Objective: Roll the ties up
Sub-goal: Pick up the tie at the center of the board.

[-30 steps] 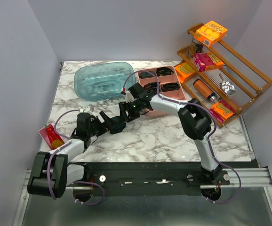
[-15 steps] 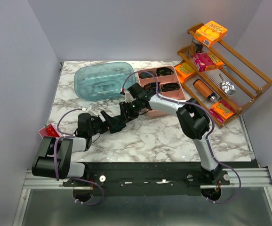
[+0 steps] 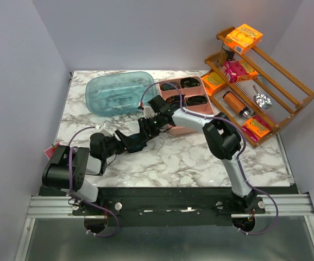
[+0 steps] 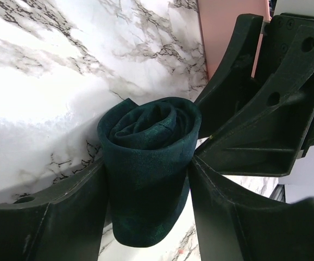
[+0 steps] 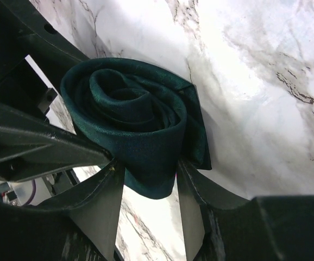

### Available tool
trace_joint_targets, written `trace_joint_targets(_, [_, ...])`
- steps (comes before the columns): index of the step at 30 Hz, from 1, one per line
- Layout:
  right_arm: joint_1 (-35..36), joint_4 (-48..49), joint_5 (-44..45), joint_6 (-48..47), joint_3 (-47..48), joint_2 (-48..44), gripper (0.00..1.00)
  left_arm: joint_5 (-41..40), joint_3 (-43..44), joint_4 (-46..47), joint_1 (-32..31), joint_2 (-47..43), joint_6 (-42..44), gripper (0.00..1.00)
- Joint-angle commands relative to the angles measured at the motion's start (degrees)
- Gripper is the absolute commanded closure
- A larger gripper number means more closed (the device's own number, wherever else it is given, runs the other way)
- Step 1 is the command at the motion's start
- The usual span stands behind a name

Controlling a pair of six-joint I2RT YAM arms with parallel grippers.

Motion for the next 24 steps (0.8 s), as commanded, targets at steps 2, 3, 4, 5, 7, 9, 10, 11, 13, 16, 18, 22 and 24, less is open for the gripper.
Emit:
trace_joint_targets(2, [-0.64,1.73,-3.7,-1.3,-1.43,0.43,0.5,3.66,0.09,4.28,-0.09,1.68,-0.87,0.42])
trace_joint_targets(3, [-0.73,1.82,-3.96,-1.3,-1.52,0.34,0.5,3.75,0.0,4.8,-0.09,2.03,-0.87,0.43])
trace_joint_targets(4, [-0.82,2.0,-4.23,-1.39,-1.7,0.43,0.5,3.75,0.0,5.15,-0.09,2.47,-0.78,0.46])
trace_joint_targets(5, [-0.9,2.0,-4.66,-1.56,-1.7,0.34,0.5,4.01,-0.43,5.94,-0.09,2.82,-1.3,0.46])
trace_joint_targets(7, [-1.08,2.26,-5.02,-1.74,-1.87,0.17,0.5,4.45,-0.79,8.92,-0.09,3.61,-2.01,0.49])
trace_joint_targets(9, [-1.25,2.43,-4.93,-1.92,-2.4,-0.8,0.5,5.15,-1.49,12.17,-0.09,3.88,-3.06,0.51])
trace_joint_targets(10, [-1.26,2.52,-4.84,-2.0,-2.49,-1.32,0.49,5.42,-1.67,13.06,-0.09,3.88,-3.24,0.52])
trace_joint_targets(11, [-1.43,2.52,-4.32,-2.09,-2.75,-1.76,0.48,5.51,-1.93,13.76,-0.09,3.88,-3.41,0.53])
trace_joint_targets(13, [-1.69,2.44,-3.62,-2.18,-3.45,-3.96,0.43,5.95,-2.2,15.78,-0.09,3.27,-4.2,0.56])
trace_joint_targets(16, [-2.66,2.52,-2.3,-2.18,-4.24,-7.74,0.27,6.56,-2.55,16.93,-0.09,1.6,-5.0,0.56])
trace_joint_targets(18, [-3.36,2.44,-1.33,-2.18,-4.6,-9.58,0.2,6.65,-2.72,16.67,-0.09,0.46,-5.0,0.56])
trace_joint_targets(22, [-4.94,2.52,-1.15,-2.36,-5.39,-14.58,0.06,6.91,-2.37,14.39,-0.09,-4.89,-5.52,0.56])
trace_joint_targets(24, [-5.99,2.7,-2.46,-2.36,-5.83,-16.09,0.02,7.18,-1.58,10.8,-0.09,-7.27,-5.18,0.56])
